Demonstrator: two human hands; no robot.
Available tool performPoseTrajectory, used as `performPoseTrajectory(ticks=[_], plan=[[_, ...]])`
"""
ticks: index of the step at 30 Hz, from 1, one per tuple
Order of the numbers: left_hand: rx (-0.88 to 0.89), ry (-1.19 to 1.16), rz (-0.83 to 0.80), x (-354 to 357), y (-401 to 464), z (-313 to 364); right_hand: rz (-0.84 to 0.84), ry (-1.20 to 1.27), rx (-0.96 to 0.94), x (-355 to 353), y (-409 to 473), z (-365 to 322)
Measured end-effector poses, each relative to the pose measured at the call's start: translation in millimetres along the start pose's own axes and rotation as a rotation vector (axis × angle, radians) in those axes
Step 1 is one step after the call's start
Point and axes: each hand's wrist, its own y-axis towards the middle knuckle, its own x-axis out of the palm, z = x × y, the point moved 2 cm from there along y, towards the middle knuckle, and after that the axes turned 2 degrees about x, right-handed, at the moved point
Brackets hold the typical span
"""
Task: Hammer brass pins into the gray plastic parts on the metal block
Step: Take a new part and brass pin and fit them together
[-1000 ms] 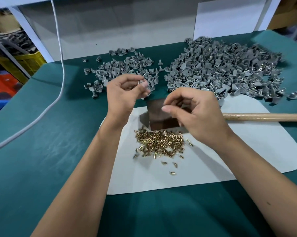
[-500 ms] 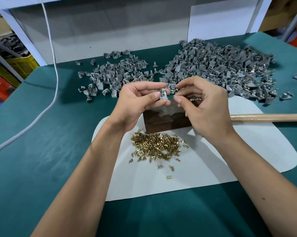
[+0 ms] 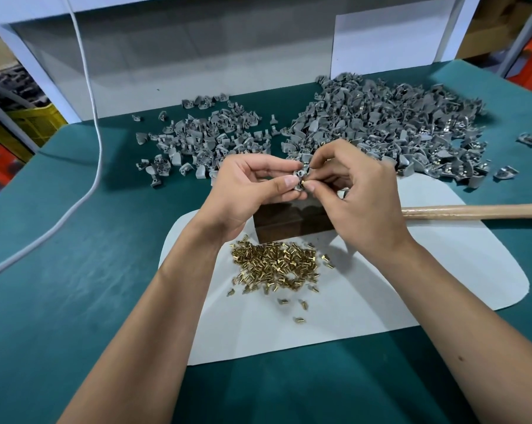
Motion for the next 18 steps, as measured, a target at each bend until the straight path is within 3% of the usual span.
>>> performPoseTrajectory(ticks=[18], plan=[[0.032,0.048,0.029,5.7,1.5,-2.1,-0.036,-0.065,0.041,5.0,1.2,-3.0]])
